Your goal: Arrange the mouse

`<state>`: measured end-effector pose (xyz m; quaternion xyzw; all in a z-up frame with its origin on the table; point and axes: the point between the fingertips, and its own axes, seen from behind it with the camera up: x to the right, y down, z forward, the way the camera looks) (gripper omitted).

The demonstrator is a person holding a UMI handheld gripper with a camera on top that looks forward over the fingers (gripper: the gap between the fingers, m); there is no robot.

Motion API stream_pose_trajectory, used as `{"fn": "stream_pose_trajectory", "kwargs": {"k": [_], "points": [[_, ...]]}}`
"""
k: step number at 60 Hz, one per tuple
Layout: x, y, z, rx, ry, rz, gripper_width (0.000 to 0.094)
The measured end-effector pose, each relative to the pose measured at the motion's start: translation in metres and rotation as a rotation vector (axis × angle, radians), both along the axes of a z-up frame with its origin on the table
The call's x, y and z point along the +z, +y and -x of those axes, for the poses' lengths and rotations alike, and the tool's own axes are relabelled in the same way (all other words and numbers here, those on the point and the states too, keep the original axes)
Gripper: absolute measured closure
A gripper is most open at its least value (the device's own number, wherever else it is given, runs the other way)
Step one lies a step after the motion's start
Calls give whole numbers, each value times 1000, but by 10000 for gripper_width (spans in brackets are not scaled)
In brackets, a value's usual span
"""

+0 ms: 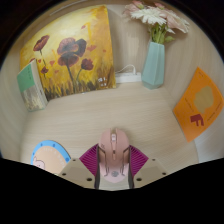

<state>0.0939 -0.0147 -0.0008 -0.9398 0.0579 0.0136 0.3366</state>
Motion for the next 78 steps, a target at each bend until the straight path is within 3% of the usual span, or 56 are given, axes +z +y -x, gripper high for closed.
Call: {"fn": "stream_pose_trajectory", "kwargs": {"k": [21,31,36,41,58,78], "points": [[191,59,53,30,-55,-289,545],[230,50,132,110,-49,-357,545],[216,38,172,161,-55,-352,547],[179,21,202,184,-45,-284,547],[35,-38,214,168,-45,-63,549],[-14,-63,210,146,-46,-15,539]]}}
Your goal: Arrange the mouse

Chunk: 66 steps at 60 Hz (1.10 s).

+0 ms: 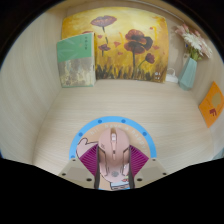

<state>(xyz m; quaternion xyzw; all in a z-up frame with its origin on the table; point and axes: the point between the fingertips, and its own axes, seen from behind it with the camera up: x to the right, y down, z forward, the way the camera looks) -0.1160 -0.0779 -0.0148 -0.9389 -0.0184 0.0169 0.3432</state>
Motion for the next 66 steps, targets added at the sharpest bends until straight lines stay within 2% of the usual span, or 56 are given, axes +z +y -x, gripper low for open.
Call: {"fn": "stream_pose_trajectory", "kwargs": {"k": [13,17,21,34,45,56,66], "points": [[-1,0,1,2,4,-2,387],[1,-3,-2,-2,3,21,252],[16,-4,-8,-18,-11,15,198],[109,-8,-21,-56,26,-71,197],[186,-28,-40,-42,11,-163,196],[224,-54,-57,-21,22,-234,202],[232,-81,-71,-23,29,-233,208]]}}
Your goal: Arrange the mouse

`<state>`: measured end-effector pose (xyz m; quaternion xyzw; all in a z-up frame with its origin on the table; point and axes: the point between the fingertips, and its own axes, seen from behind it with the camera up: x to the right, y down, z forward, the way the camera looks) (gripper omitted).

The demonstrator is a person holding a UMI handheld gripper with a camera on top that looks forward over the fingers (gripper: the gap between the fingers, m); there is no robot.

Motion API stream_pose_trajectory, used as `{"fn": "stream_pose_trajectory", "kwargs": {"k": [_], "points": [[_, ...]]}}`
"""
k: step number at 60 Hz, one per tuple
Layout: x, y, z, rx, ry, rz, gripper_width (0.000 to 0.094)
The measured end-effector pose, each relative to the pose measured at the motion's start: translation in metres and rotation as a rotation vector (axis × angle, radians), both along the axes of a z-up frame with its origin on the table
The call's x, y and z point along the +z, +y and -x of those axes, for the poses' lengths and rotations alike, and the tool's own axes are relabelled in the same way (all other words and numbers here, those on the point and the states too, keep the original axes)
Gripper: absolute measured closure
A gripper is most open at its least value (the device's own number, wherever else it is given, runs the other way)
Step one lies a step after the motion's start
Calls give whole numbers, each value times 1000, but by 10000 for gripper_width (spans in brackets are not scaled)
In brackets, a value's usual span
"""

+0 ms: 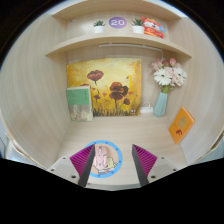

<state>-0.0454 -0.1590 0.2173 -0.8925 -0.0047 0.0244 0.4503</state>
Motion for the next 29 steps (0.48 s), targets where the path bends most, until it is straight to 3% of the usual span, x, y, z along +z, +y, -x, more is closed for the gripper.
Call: {"fn": "stream_pose_trajectory", "kwargs": {"k": [29], "points": [[0,-33,-7,19,21,-6,216]]}}
